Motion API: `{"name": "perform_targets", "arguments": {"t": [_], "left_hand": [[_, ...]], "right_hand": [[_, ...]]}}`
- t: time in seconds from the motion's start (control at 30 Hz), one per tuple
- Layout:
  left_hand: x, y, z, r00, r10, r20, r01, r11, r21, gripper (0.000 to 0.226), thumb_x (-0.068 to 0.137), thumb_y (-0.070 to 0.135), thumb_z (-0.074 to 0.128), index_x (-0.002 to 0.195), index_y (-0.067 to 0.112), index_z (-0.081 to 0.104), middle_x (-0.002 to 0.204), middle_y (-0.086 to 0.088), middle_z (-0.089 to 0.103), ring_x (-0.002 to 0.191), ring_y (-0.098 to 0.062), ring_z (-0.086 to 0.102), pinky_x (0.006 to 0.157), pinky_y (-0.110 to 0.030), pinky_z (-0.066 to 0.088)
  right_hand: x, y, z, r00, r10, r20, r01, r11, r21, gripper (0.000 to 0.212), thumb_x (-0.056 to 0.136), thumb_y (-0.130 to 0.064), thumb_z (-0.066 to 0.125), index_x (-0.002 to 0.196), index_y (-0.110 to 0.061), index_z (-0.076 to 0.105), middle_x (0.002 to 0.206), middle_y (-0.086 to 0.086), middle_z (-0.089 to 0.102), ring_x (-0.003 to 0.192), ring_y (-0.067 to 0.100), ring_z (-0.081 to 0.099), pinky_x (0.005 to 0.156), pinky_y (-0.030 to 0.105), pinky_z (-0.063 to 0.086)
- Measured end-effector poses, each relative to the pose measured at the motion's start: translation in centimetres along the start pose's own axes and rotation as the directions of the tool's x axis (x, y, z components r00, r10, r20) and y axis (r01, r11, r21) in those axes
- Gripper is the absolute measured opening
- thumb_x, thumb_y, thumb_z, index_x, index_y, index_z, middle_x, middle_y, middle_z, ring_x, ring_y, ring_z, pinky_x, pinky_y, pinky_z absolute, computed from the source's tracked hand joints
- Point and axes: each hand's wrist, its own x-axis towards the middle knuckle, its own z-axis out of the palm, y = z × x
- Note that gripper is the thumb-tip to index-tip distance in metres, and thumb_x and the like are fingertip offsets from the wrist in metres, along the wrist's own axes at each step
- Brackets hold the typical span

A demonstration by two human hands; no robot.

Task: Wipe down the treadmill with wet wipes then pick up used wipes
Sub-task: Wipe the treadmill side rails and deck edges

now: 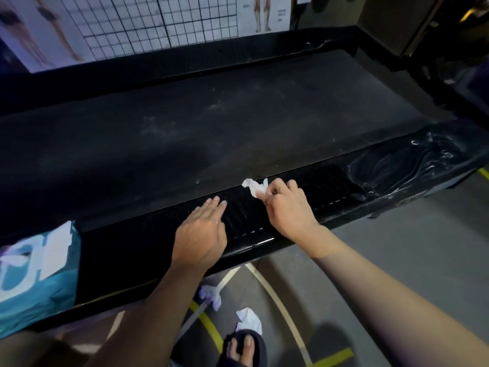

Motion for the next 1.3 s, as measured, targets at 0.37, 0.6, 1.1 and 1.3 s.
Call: {"name": "perform_targets", "arguments": {"t": [0.37, 0.6, 1.1, 1.3], "left_hand": [[0.0, 0.0, 0.3, 0.998, -0.058, 0.006, 0.058, 0.998, -0.019, 0.067, 0.087, 0.026, 0.023, 0.134, 0.006, 0.068, 0.142, -0.014, 0.063, 0.136, -0.027, 0.057, 0.116, -0.045, 0.043], [-0.1, -0.2, 0.2, 0.998, -0.065, -0.012, 0.064, 0.998, -0.024, 0.066, 0.085, 0.024, 0.025, 0.130, 0.004, 0.070, 0.136, -0.014, 0.067, 0.132, -0.027, 0.061, 0.114, -0.044, 0.045], [0.1, -0.2, 0.4, 0.997, -0.075, -0.034, 0.074, 0.997, -0.030, 0.065, 0.084, 0.023, 0.026, 0.127, 0.003, 0.071, 0.133, -0.013, 0.069, 0.128, -0.027, 0.064, 0.111, -0.046, 0.049], [0.0, -0.1, 0.2, 0.996, -0.077, -0.034, 0.076, 0.997, -0.032, 0.059, 0.084, 0.017, 0.035, 0.130, 0.004, 0.069, 0.136, -0.012, 0.067, 0.132, -0.026, 0.061, 0.113, -0.043, 0.046]], "right_hand": [[-2.5, 0.9, -0.9, 0.991, -0.110, 0.077, 0.100, 0.987, 0.128, 0.045, 0.078, 0.010, 0.067, 0.116, -0.014, 0.071, 0.090, 0.003, 0.054, 0.077, 0.027, 0.048, 0.065, 0.047, 0.055], [-1.2, -4.2, 1.3, 0.984, -0.177, -0.023, 0.178, 0.969, 0.171, 0.024, 0.090, -0.002, 0.064, 0.112, -0.007, 0.074, 0.098, 0.010, 0.057, 0.082, 0.033, 0.053, 0.066, 0.046, 0.051], [-0.4, -3.3, 2.1, 0.988, -0.134, -0.073, 0.146, 0.967, 0.208, 0.020, 0.088, -0.008, 0.073, 0.107, -0.014, 0.078, 0.091, 0.000, 0.059, 0.082, 0.027, 0.049, 0.064, 0.034, 0.037], [-3.2, -3.0, 1.9, 0.978, -0.165, -0.127, 0.185, 0.968, 0.168, 0.043, 0.082, -0.004, 0.072, 0.122, -0.018, 0.070, 0.103, 0.001, 0.060, 0.084, 0.024, 0.054, 0.071, 0.030, 0.029]]}}
